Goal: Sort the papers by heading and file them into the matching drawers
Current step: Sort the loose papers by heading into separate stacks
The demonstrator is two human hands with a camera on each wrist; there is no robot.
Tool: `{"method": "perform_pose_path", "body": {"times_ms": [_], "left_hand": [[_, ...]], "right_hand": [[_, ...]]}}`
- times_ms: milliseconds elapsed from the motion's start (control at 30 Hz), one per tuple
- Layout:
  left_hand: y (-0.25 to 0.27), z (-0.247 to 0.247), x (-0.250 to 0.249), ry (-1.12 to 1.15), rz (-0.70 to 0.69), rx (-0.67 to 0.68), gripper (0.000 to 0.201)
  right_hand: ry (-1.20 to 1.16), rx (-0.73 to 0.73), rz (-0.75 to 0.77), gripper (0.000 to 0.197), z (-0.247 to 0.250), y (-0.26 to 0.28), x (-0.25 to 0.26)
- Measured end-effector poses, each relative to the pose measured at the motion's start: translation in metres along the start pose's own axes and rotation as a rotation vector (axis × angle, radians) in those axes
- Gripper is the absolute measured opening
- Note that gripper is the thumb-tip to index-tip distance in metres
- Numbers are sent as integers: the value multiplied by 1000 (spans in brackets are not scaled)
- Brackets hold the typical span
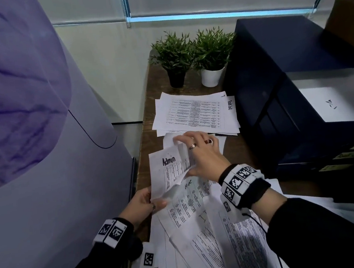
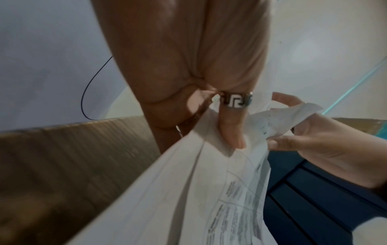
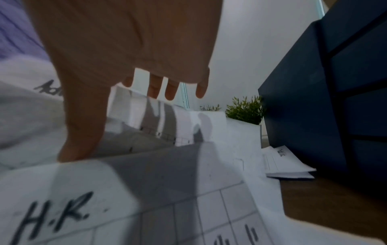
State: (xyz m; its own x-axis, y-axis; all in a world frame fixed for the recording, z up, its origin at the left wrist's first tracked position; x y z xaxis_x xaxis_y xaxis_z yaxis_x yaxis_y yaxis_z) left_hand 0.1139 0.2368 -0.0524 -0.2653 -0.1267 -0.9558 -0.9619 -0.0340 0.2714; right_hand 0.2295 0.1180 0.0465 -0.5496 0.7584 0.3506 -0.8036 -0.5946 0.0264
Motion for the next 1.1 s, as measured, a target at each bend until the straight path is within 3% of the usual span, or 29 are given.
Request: {"method": "perform_pose_path", "body": {"times_ms": [100, 167, 300, 400, 467, 533, 567, 667, 800, 933, 1033, 1100], "left_hand": [[0, 0, -2, -12, -8, 28, 60], [0, -2, -5, -17, -16, 55, 76], [-5, 1, -1, 134, -28, 30, 100], [-9, 5, 12, 337, 56, -60, 89], [-13, 8, 23, 320, 105, -118, 59], [-16, 7, 28, 157, 129, -120, 26], [-17, 7, 30, 66, 135, -117, 21], [-19, 12, 30, -121, 98, -174, 34], [-17, 17, 15, -225, -49, -283, 83], [-10, 14, 14, -201, -38, -344, 71], [-6, 12, 11, -22, 3, -364, 24], [-4, 11, 14, 129, 44, -359, 36]], "right_hand": [[32, 69, 3, 86, 1, -6, 1], [75, 93, 19, 64, 3, -7, 1], [34, -18, 60, 21, 9, 5, -4], [76, 22, 75, 10, -5, 23, -14], [46, 76, 75, 9, -14, 35, -20], [31, 142, 56, 9, -22, 47, -26], [36, 170, 51, 10, -25, 52, -29], [20, 189, 28, 4, -26, 64, -40], [-55, 57, -65, 13, -10, 56, -49], [-105, -127, -133, 19, 3, 34, -41], [-145, -296, -166, 40, 6, 25, -36], [-199, -289, -183, 38, -3, 22, -33]]}}
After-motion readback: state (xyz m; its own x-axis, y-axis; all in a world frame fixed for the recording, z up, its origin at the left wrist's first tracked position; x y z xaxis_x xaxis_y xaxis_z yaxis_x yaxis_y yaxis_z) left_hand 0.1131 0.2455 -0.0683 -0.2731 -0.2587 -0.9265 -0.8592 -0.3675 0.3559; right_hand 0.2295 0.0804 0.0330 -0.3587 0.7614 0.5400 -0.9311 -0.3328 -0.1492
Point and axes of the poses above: each hand's wrist, its own y-axis away from the middle knuckle, its own z-axis out of the back of the hand, x = y × z, the point moved 8 cm from there along -y, towards the middle knuckle, and after that the axes turned 8 degrees about -z, right-handed, at the moved point
